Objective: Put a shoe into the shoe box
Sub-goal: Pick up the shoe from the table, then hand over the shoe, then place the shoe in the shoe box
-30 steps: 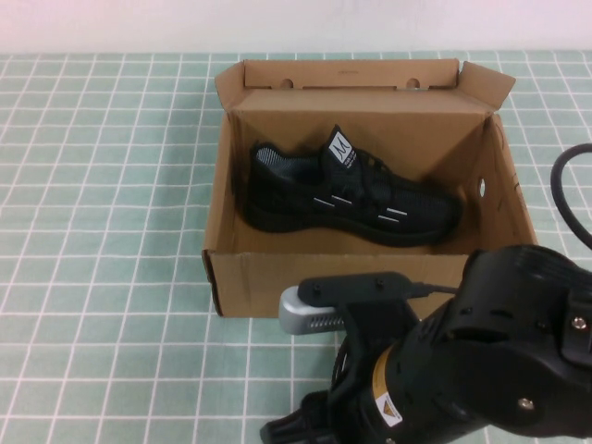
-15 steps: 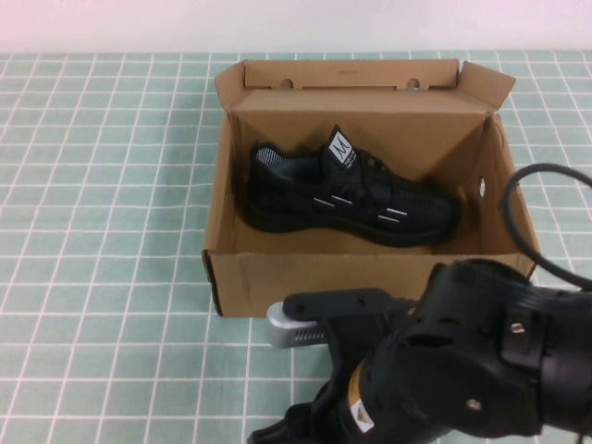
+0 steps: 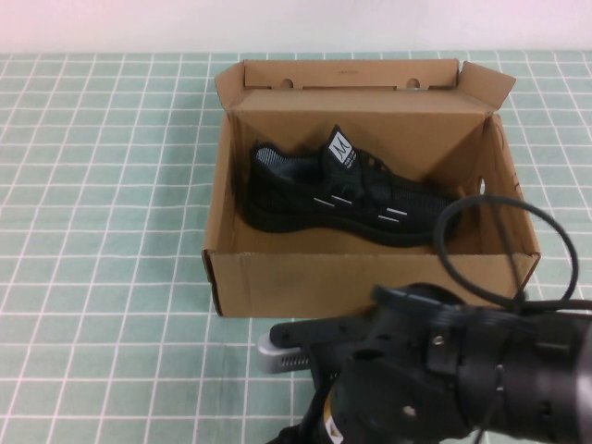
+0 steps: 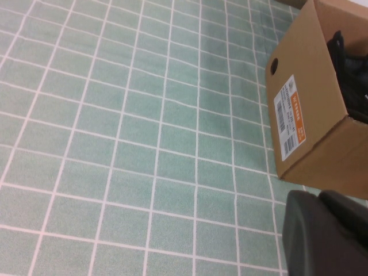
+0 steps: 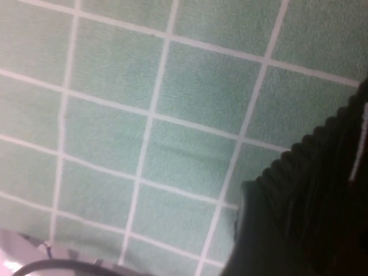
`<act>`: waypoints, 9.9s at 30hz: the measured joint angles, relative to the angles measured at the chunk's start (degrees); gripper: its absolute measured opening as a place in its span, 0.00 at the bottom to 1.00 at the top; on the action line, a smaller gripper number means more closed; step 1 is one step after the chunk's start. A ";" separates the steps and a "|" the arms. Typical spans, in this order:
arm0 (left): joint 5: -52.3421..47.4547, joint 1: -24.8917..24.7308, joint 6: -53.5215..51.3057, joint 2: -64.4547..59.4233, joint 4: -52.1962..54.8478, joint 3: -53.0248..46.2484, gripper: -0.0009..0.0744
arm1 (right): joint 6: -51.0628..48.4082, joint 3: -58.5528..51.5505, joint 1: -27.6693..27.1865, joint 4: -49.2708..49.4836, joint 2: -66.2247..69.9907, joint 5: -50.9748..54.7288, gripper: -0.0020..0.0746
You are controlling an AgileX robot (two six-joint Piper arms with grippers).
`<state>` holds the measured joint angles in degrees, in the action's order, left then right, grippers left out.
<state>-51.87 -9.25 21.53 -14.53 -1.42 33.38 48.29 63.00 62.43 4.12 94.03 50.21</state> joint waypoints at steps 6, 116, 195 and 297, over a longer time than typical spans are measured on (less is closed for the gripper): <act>0.00 0.00 0.00 0.00 0.00 0.00 0.01 | -1.55 0.00 0.00 0.00 2.69 -0.33 0.45; -7.41 0.00 -54.13 -59.45 -94.71 6.65 0.90 | -28.71 9.23 13.81 -34.37 -26.85 22.53 0.03; 3.08 -7.94 -62.81 -60.45 -93.04 7.45 0.20 | 93.52 -13.23 13.81 -56.30 -45.10 -4.94 0.90; -15.01 -7.96 -72.31 -60.03 -87.26 9.75 0.22 | 49.04 -13.70 13.81 -64.49 -57.37 8.49 0.03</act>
<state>-66.88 -17.21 -50.78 -74.56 -88.68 43.13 97.33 49.30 76.23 -60.37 36.66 58.70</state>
